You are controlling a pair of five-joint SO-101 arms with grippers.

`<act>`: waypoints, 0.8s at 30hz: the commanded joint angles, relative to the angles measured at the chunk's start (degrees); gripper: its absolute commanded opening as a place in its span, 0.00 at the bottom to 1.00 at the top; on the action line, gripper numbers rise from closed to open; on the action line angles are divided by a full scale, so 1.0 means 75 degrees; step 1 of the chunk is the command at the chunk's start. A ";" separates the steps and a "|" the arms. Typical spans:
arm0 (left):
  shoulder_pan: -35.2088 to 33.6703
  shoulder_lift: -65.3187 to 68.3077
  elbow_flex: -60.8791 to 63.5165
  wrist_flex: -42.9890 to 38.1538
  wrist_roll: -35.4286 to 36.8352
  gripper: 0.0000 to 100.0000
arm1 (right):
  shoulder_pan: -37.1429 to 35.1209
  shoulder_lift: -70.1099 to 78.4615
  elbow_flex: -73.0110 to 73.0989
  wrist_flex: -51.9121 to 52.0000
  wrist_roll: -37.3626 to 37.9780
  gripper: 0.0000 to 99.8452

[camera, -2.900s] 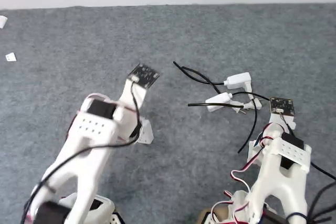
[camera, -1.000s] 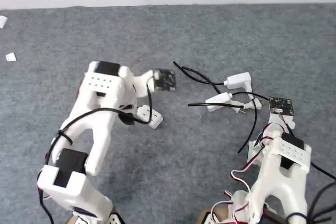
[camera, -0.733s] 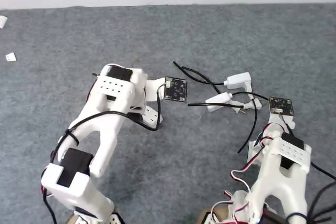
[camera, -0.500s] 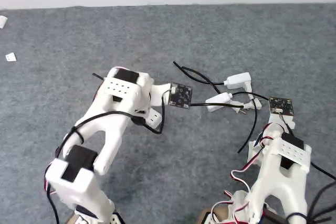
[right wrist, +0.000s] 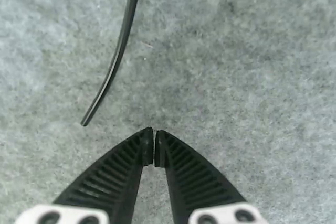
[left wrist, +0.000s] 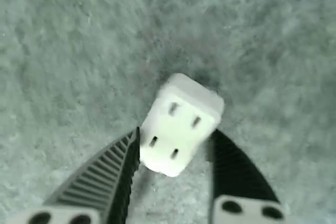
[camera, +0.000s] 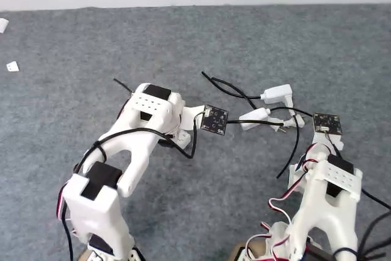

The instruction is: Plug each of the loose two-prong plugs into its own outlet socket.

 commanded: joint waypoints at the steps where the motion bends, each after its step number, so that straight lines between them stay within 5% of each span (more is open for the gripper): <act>1: 0.0164 0.0445 -0.0240 -0.0223 -0.0082 0.14 | -0.0053 -0.0193 -0.0035 -0.0053 0.0105 0.01; 13: 0.0246 0.0586 -0.0674 0.0246 -0.0070 0.14 | -0.0053 -0.0182 -0.0035 -0.0053 0.0105 0.01; 17: 0.0481 0.0516 -0.0686 0.0926 -0.0047 0.02 | -0.0053 -0.0193 -0.0035 -0.0053 0.0105 0.01; 24: 0.0949 0.0504 -0.1436 0.1875 0.3528 0.02 | -0.0053 -0.0193 -0.0035 -0.0064 0.0105 0.01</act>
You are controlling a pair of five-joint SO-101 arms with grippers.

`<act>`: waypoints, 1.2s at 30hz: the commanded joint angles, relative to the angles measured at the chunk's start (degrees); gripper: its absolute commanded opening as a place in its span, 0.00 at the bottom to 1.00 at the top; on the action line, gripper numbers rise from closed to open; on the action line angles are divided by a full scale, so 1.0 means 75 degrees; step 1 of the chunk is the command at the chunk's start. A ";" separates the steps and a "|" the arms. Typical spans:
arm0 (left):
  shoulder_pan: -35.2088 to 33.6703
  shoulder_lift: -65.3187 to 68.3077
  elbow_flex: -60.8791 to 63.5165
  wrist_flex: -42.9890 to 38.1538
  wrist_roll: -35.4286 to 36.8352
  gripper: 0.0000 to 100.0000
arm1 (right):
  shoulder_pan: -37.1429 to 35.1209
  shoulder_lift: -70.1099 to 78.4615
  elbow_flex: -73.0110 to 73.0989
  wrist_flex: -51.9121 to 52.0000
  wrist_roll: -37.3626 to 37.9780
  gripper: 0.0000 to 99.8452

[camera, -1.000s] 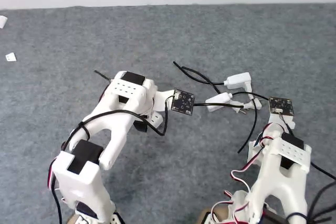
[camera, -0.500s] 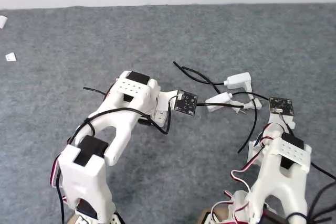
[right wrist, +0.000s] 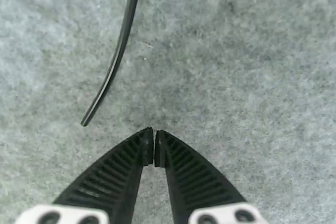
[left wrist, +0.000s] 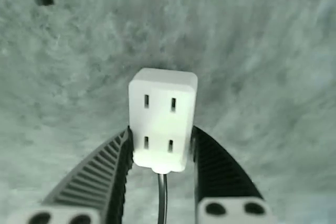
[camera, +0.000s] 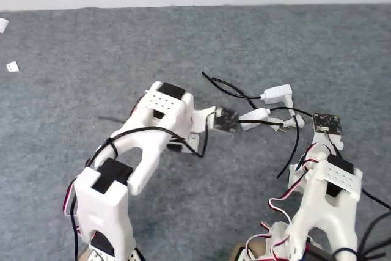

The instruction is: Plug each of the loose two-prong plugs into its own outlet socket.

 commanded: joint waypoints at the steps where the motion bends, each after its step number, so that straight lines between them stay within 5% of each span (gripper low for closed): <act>1: 0.0375 -0.0117 -0.0674 0.0621 0.2813 0.02 | -0.0053 -0.0193 -0.0035 -0.0053 0.0105 0.01; 10: 0.0023 -0.0117 -0.1670 0.1184 0.9330 0.02 | -0.0053 -0.0182 -0.0035 -0.0053 0.0070 0.01; 20: -0.1278 -0.0047 -0.1670 0.2016 1.3468 0.01 | -0.0053 -0.0182 -0.0035 -0.0064 0.0059 0.01; 30: -0.1594 0.0305 -0.1049 0.0867 1.3960 0.01 | -0.0053 -0.0182 -0.0035 -0.0053 0.0059 0.01; 36: -0.0867 0.0621 -0.0451 0.0551 1.2905 0.02 | -0.0064 -0.0182 -0.0035 -0.0053 0.0059 0.01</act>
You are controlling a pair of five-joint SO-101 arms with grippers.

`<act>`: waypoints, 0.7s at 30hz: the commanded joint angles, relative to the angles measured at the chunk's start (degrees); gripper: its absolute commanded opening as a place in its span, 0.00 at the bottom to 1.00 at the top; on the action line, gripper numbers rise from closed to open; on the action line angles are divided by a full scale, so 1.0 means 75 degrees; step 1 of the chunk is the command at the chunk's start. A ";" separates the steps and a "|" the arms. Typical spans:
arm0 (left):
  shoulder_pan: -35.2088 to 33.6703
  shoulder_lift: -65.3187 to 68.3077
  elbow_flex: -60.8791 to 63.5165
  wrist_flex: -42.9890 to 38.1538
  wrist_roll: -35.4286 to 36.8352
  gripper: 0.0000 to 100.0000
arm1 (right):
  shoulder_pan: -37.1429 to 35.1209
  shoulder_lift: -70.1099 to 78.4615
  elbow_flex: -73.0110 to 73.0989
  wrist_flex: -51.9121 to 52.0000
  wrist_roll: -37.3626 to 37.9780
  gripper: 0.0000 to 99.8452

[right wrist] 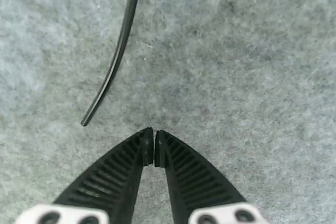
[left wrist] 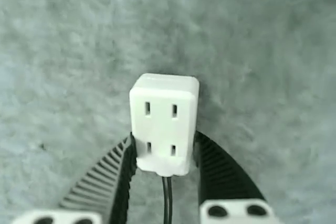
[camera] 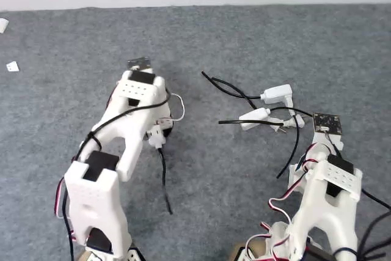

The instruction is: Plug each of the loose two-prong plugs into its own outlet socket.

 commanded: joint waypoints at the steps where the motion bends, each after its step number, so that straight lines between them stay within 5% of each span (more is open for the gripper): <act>1: 0.0539 0.0059 0.0217 -0.0270 -0.0656 0.02 | -0.0076 -0.0182 -0.0035 -0.0053 0.0070 0.01; 11: 0.0363 -0.0375 0.0076 0.0035 -0.1453 0.17 | -0.0064 -0.0182 -0.0035 -0.0041 0.0105 0.01; 21: -0.0059 -0.2426 0.0568 0.0375 -0.2309 0.18 | -0.0076 -0.0182 -0.0035 -0.0041 0.0117 0.01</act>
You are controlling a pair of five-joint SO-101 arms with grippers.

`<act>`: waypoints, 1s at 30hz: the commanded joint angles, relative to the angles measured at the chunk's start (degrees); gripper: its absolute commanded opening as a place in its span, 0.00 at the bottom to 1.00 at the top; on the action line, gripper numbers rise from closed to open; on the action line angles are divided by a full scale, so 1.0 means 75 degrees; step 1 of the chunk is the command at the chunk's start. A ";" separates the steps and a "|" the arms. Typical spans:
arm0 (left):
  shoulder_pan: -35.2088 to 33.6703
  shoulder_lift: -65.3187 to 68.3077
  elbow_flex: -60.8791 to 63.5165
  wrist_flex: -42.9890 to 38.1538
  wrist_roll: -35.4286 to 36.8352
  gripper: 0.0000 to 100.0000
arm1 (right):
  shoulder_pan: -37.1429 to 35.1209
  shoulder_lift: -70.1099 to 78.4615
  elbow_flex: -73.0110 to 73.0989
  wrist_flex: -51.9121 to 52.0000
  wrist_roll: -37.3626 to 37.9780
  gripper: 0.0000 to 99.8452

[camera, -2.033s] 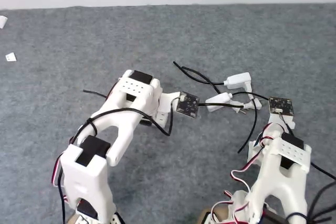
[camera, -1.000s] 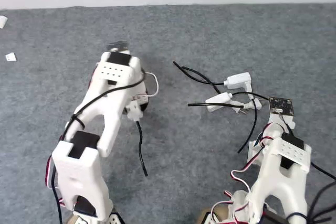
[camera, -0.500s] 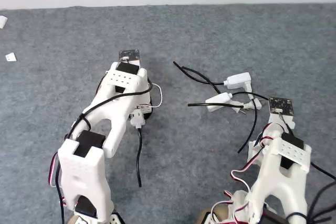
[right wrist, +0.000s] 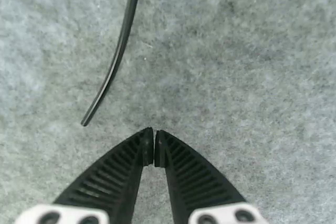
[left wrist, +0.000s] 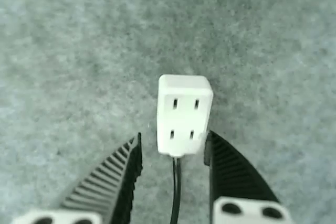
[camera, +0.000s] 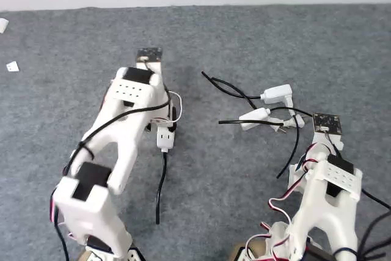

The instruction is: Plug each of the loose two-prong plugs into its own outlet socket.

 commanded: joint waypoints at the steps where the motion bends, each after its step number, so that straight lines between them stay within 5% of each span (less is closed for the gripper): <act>1: -0.0023 -0.0949 0.0311 0.0105 -0.0610 0.18 | -0.0088 -0.0182 -0.0035 -0.0041 0.0094 0.01; 16: -0.0586 -0.5204 0.3182 -0.0563 -0.1325 0.18 | -0.0088 -0.0182 -0.0035 -0.0064 0.0035 0.01; 24: -0.2708 -0.7408 0.6265 -0.2227 -0.1360 0.18 | -0.0053 -0.0229 -0.0035 -0.0088 -0.0141 0.01; 30: -0.3692 -0.7666 0.7941 -0.3727 -0.2555 0.18 | -0.0006 -0.0182 -0.0949 0.0264 -0.0340 0.01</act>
